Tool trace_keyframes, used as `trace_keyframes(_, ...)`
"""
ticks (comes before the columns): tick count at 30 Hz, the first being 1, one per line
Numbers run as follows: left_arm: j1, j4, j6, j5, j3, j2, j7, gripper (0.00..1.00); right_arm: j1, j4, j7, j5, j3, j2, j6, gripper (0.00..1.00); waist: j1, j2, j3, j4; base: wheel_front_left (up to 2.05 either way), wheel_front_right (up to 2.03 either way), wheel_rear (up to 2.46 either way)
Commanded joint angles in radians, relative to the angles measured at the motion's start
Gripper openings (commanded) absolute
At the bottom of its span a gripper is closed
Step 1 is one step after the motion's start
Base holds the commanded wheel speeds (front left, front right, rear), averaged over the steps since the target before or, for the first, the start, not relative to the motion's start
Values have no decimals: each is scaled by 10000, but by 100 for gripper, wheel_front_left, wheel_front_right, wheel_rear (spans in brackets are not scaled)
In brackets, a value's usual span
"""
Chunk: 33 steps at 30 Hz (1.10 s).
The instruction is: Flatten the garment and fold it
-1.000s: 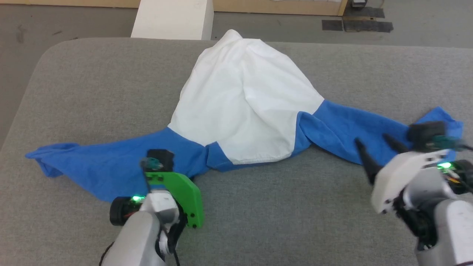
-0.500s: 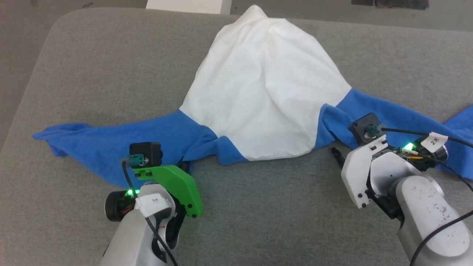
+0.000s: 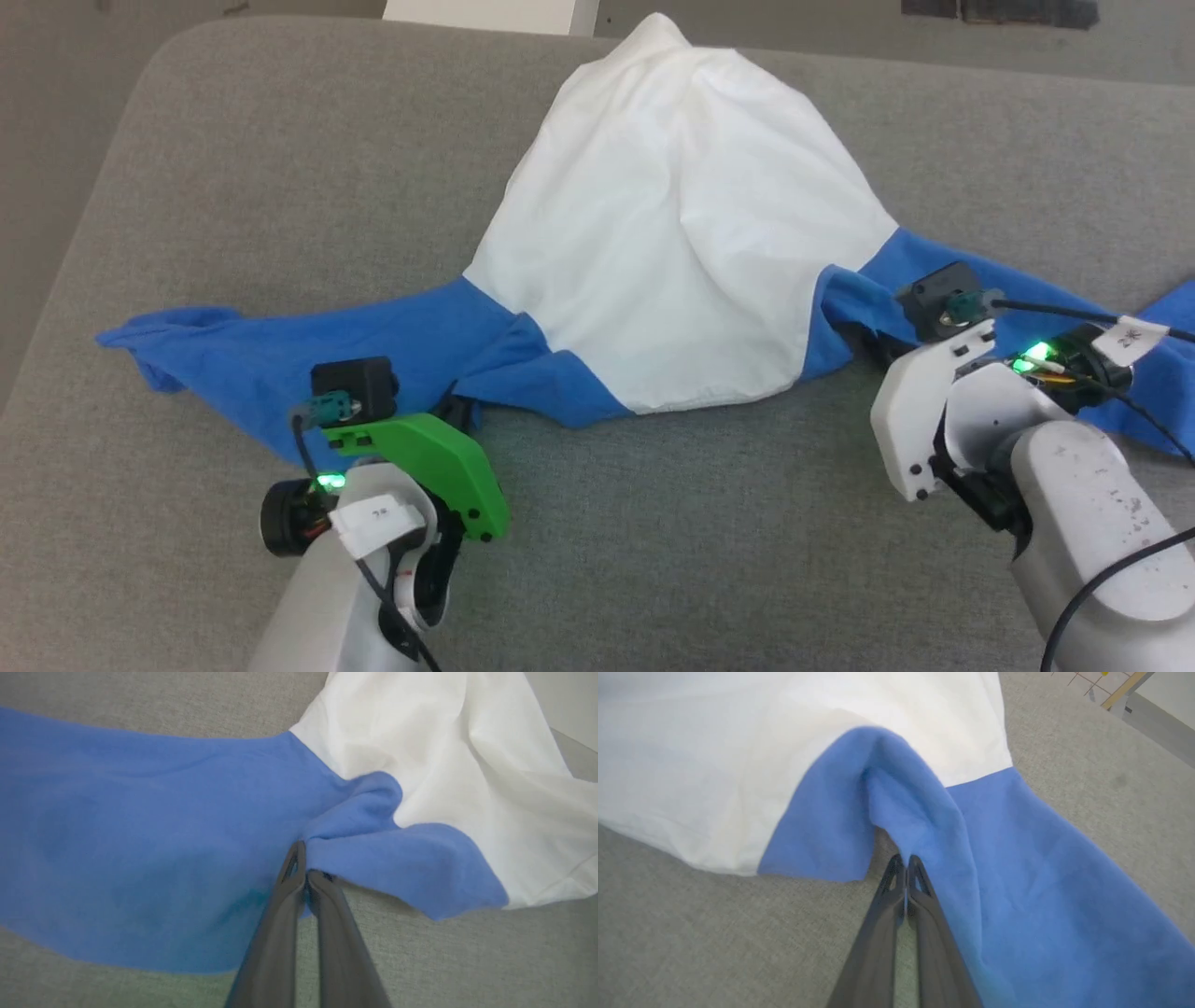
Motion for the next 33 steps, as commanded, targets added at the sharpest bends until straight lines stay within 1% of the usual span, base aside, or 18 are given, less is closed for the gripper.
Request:
trace_keyframes(1,-104,-123,-15,-181,140,19,-213,0,-41,-207,-118,264,-89,-32,-15,0,0,-1,-328,-95,0,0,0)
trace_keyframes(5,-256,-651,-138,-504,543,80,-617,0,88,-954,-60,960,-370,-255,-15,0,0,-1,-889,-204,0,0,0)
trace_keyframes(6,-350,-881,-174,-614,695,117,-714,0,94,-1207,-21,1084,-451,-394,-15,0,0,-1,-1041,-236,0,0,0)
trace_keyframes(8,-576,-1258,-228,-723,911,291,-710,0,105,-1649,123,1551,-749,-506,-15,0,0,-1,-1323,-280,0,0,0)
trace_keyframes(9,-742,-1484,-243,-806,1068,377,-719,0,74,-1899,252,1637,-845,-687,-15,0,0,-1,-1472,-311,0,0,0)
trace_keyframes(11,-1102,-1825,-272,-848,1268,629,-590,0,12,-2316,530,2240,-1194,-727,-15,0,0,-1,-1728,-366,0,0,0)
trace_keyframes(12,-1285,-1982,-293,-934,1381,681,-575,0,-44,-2510,674,2414,-1341,-803,-15,0,0,-1,-1839,-383,0,0,0)
trace_keyframes(13,-1507,-2124,-309,-902,1456,860,-465,0,-138,-2756,845,2487,-1438,-998,-15,0,0,-1,-1968,-413,0,0,0)
trace_keyframes(15,-1937,-2394,-337,-955,1607,1070,-297,0,-346,-3126,1117,2899,-1727,-1100,-15,0,0,-1,-2139,-484,0,0,0)
trace_keyframes(18,-2627,-2607,-400,-866,1679,1448,24,0,-792,-3565,1508,3186,-1914,-1403,-15,0,0,-1,-2286,-581,0,0,0)
trace_keyframes(19,-2885,-2605,-426,-887,1683,1545,189,0,-1002,-3658,1619,3399,-2010,-1400,-15,0,0,-1,-2307,-618,0,0,0)
trace_keyframes(22,-3611,-2399,-507,-871,1689,1824,545,0,-1673,-3696,1934,3769,-2134,-1389,-15,0,0,-1,-2293,-751,0,0,0)
trace_keyframes(25,-4395,-1956,-687,-833,1551,2052,869,0,-2514,-3324,2164,4048,-2275,-1278,-15,0,0,-1,-2122,-842,0,0,0)
trace_keyframes(26,-4636,-1807,-748,-882,1508,2049,944,0,-2769,-3198,2227,4083,-2279,-1268,-15,0,0,-1,-2041,-855,0,0,0)
trace_keyframes(30,-5860,-1000,-1007,-728,1228,2189,1136,0,-4015,-2494,2364,4001,-2167,-1254,-15,0,0,-1,-1568,-942,0,0,0)
trace_keyframes(33,-6920,-301,-1075,-526,1088,2248,1146,0,-5153,-1850,2327,3805,-2039,-1127,-15,0,0,-1,-1044,-1061,0,0,0)
